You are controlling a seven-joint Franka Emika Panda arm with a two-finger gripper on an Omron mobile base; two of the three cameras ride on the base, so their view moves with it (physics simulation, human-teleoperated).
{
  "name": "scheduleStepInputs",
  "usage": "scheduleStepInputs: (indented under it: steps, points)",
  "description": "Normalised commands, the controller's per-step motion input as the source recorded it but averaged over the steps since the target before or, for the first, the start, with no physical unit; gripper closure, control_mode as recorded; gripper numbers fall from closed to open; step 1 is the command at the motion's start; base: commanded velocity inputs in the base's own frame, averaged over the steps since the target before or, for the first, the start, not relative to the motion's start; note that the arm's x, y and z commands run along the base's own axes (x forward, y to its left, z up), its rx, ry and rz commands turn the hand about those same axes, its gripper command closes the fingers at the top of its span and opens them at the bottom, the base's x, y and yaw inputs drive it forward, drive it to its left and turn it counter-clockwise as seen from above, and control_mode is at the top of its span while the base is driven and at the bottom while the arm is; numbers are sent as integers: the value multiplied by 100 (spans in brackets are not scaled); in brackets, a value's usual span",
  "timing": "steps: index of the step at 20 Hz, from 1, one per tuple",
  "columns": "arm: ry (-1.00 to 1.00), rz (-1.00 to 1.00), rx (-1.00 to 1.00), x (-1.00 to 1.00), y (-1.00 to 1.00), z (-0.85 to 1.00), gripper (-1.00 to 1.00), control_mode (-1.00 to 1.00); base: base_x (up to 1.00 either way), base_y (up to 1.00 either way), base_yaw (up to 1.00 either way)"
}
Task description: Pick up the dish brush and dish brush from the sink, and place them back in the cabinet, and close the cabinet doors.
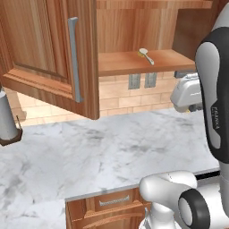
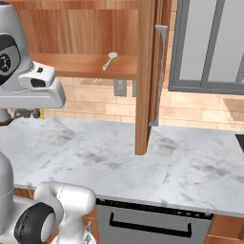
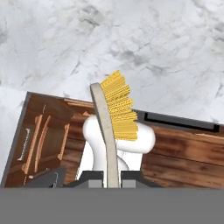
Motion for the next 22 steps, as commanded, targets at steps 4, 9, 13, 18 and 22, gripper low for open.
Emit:
scheduleStepInputs:
  steps: [4,9,13,18,22]
  points:
    - [-8,0,0,0,0,5,100,-100,0,0,0]
    - [-7,0,0,0,0,29,100,-100,0,0,0]
    - [-1,0,1,1,0,39,100,-100,0,0,0]
    - [0,3,0,11,0,16,100,-100,0,0,0]
    - [-5,7,0,24,0,0,100,-100,0,0,0]
